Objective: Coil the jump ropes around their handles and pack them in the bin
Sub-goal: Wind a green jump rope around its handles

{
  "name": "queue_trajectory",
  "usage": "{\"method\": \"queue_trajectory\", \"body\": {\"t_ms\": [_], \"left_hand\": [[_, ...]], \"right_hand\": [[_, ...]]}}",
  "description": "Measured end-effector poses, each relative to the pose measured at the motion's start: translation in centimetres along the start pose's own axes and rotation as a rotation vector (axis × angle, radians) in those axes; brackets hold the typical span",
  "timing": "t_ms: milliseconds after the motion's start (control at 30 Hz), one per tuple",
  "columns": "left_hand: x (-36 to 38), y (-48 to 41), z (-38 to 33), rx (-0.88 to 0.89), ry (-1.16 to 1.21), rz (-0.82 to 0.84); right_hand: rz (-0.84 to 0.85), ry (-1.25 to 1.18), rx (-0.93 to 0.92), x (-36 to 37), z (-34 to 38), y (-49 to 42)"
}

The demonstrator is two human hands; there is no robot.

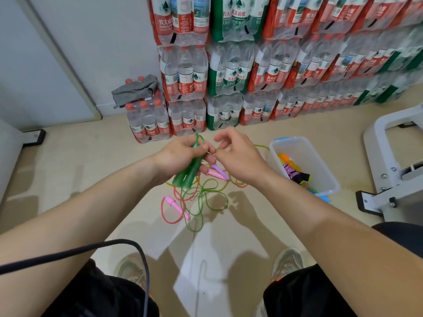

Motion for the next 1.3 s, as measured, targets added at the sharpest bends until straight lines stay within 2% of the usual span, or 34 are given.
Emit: {"method": "queue_trajectory", "body": {"t_ms": [100, 167, 267, 333, 433, 500, 600, 700, 833, 933, 1100, 1200, 1300], "left_hand": [[0.7, 0.7, -0.3, -0.018, -0.099, 0.174], [1.0, 1.3, -0.7, -0.024, -0.138, 0.267], [1.4, 2.5, -1.3, -0.047, -0.215, 0.422], [1.4, 3.2, -1.6, -0.063, -0.191, 0.449], [0.9, 4.1, -2.3, -0.044, -0.149, 0.42], [0.5, 4.6, -2.5, -0.04, -0.13, 0.417], [0.7, 5.2, -2.4, -0.009, 0.031, 0.397], [1.5, 5.2, -2.0, 0.045, 0.267, 0.284], [2.3, 4.8, -1.2, 0.03, 0.402, 0.198], [2.4, 4.4, -0.6, 0.036, 0.422, 0.137], [1.8, 3.7, 0.4, 0.055, 0.357, 0.044], [1.8, 3.6, 0.1, 0.065, 0.251, 0.093], [1.7, 3.8, -0.4, 0.053, 0.092, 0.12]], "right_hand": [[0.158, 0.072, -0.152, 0.6, 1.1, 0.1], [0.273, -0.006, -0.13, 1.0, 1.2, 0.1], [0.296, 0.007, -0.148, 0.1, 2.0, 0.5], [0.341, 0.002, -0.139, -0.1, 2.6, 1.3], [0.465, -0.188, -0.07, 0.5, 3.1, 2.7], [0.448, -0.224, -0.037, 0.3, 3.1, 3.0], [0.352, -0.182, -0.034, -0.7, 3.4, 3.2], [0.201, -0.055, -0.042, -1.9, 3.6, 3.0], [0.05, -0.185, -0.065, -2.0, 2.8, 2.9], [0.036, -0.285, -0.119, -1.3, 2.4, 2.8], [0.064, -0.129, -0.201, -0.7, 2.5, 1.5], [0.114, -0.071, -0.221, -1.2, 2.6, 1.0], [0.253, -0.084, -0.144, -1.1, 1.9, 0.4]]}}
Point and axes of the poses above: each hand's wrist, its own y-axis away from the middle knuckle, its own x-axis out of the palm, z = x × y, the point moved 6 cm from there along -y, towards the middle knuckle, and after that the axes turned 9 degrees about z, right-handed, at the moved point
